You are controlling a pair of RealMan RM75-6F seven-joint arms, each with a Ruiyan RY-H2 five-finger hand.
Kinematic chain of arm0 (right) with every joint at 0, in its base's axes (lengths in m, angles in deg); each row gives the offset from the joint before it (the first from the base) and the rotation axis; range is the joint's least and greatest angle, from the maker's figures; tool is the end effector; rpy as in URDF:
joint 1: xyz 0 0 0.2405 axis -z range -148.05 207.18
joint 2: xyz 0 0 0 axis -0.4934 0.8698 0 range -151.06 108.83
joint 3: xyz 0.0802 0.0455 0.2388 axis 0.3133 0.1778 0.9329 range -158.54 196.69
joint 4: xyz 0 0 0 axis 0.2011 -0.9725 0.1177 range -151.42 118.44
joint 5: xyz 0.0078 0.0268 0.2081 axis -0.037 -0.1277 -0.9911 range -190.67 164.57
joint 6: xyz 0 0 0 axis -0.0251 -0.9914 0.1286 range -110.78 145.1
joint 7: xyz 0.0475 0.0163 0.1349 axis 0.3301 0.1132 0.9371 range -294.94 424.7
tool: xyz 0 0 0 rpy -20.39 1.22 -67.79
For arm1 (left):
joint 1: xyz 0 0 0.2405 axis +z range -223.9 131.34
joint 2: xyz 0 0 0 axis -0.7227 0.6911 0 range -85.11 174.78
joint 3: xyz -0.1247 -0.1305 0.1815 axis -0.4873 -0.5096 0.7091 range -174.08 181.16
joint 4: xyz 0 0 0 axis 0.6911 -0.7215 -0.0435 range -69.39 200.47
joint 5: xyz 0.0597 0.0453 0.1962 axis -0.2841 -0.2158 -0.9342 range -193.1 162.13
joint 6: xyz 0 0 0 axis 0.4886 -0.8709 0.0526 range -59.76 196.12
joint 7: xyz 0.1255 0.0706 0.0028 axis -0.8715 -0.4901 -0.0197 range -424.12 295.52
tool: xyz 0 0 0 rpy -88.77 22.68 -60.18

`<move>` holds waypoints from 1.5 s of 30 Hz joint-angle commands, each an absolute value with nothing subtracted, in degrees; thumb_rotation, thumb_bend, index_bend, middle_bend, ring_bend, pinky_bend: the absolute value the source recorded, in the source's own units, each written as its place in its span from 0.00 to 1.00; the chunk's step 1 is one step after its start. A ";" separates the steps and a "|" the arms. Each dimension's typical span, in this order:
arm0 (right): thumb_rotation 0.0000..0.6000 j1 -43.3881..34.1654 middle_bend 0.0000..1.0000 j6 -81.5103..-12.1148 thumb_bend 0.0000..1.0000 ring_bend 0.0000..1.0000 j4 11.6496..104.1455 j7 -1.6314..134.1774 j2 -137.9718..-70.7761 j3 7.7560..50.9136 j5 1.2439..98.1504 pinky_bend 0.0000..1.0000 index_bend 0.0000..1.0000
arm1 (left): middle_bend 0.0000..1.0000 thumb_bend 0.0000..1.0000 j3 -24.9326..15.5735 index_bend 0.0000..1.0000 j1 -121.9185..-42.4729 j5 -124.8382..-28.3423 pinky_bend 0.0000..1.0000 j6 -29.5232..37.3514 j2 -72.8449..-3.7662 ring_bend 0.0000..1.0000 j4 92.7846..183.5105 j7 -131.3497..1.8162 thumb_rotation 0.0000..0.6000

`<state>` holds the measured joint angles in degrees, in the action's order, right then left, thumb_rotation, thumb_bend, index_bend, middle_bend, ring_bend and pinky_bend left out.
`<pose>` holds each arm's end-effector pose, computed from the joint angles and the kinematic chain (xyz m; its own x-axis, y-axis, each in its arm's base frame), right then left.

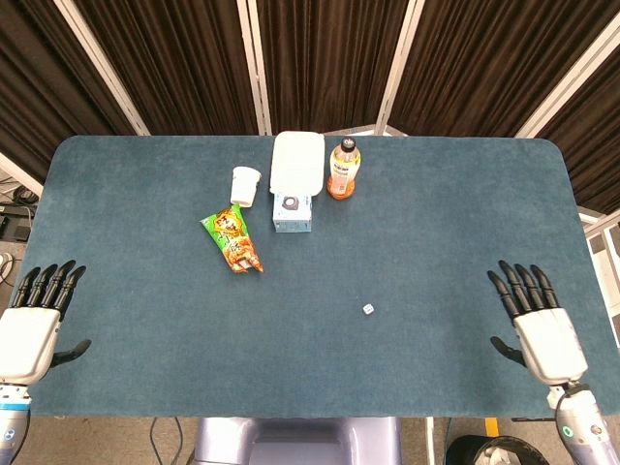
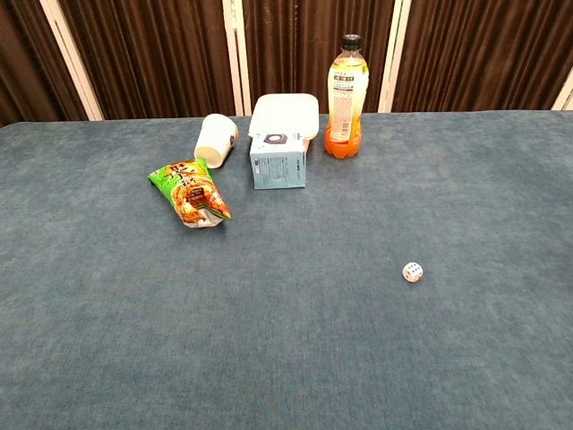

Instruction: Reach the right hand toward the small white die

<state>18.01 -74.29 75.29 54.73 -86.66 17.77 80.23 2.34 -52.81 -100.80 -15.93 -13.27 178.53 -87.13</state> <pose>-0.2723 -0.1975 0.1500 0.5271 0.1203 0.8413 -0.8116 -0.2223 0.5403 -0.2436 0.1759 0.1580 0.5262 0.0456 0.8491 0.8499 -0.0615 -0.5234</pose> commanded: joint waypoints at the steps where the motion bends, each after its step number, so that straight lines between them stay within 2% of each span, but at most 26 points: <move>1: 1.00 18.16 0.00 -74.51 0.00 0.00 74.10 56.54 -87.14 18.87 80.07 0.00 0.00 | 0.00 0.00 2.41 0.00 -52.86 -100.67 0.00 -15.64 -13.36 0.00 178.24 -86.95 1.00; 6: 1.00 17.54 0.00 -72.81 0.00 0.00 72.88 57.89 -87.69 19.11 80.28 0.00 0.00 | 0.00 0.00 2.27 0.00 -52.87 -100.25 0.00 -15.58 -13.42 0.00 178.07 -86.98 1.00; 10: 1.00 15.51 0.01 -68.13 0.00 0.00 72.73 59.05 -88.19 18.77 80.44 0.00 0.00 | 0.00 0.00 2.14 0.00 -52.65 -99.98 0.00 -15.99 -13.52 0.00 178.00 -86.98 1.00; 12: 1.00 14.20 0.20 -65.57 0.03 0.11 72.99 59.29 -88.43 18.91 80.24 0.06 0.00 | 0.00 0.00 2.04 0.00 -52.71 -99.69 0.00 -15.87 -13.58 0.00 177.86 -86.99 1.00; 13: 1.00 13.48 0.39 -64.19 0.09 0.28 73.25 59.10 -88.51 19.10 79.96 0.19 0.00 | 0.00 0.00 1.95 0.00 -52.78 -99.47 0.00 -15.75 -13.60 0.00 177.77 -86.99 1.00; 14: 1.00 12.64 0.58 -62.84 0.18 0.47 73.39 58.50 -88.71 19.42 79.76 0.36 0.00 | 0.00 0.00 1.81 0.00 -52.88 -99.17 0.00 -15.61 -13.65 0.00 177.66 -87.00 1.00; 16: 1.00 10.75 0.74 -59.51 0.35 0.66 73.63 56.93 -89.47 19.96 79.20 0.65 0.01 | 0.00 0.00 1.53 0.00 -53.11 -98.53 0.00 -15.26 -13.76 0.00 177.43 -86.99 1.00; 17: 1.00 10.00 0.79 -58.00 0.43 0.71 73.71 56.48 -89.82 19.93 79.10 0.77 0.02 | 0.00 0.00 1.46 0.00 -53.19 -98.31 0.00 -15.13 -13.78 0.00 177.33 -87.01 1.00; 20: 1.00 7.78 0.83 -53.39 0.53 0.77 73.26 53.48 -91.52 19.70 78.86 0.96 0.06 | 0.00 0.00 1.18 0.00 -53.38 -97.60 0.00 -14.85 -13.78 0.00 177.13 -86.97 1.00; 23: 1.00 6.73 0.83 -50.24 0.56 0.78 73.70 50.94 -92.76 19.05 78.37 1.00 0.08 | 0.00 0.00 0.96 0.00 -53.52 -97.24 0.00 -14.76 -13.76 0.00 177.06 -86.86 1.00; 36: 1.00 3.75 0.83 -41.30 0.57 0.79 71.64 42.78 -98.37 18.76 73.05 1.00 0.11 | 0.00 0.00 1.00 0.00 -53.86 -96.77 0.00 -14.36 -14.11 0.00 176.99 -87.48 1.00; 45: 1.00 2.82 0.83 -39.14 0.57 0.79 69.95 37.05 -101.19 17.73 72.04 1.00 0.11 | 0.00 0.00 0.92 0.00 -53.97 -96.22 0.00 -14.36 -14.45 0.00 176.91 -88.12 1.00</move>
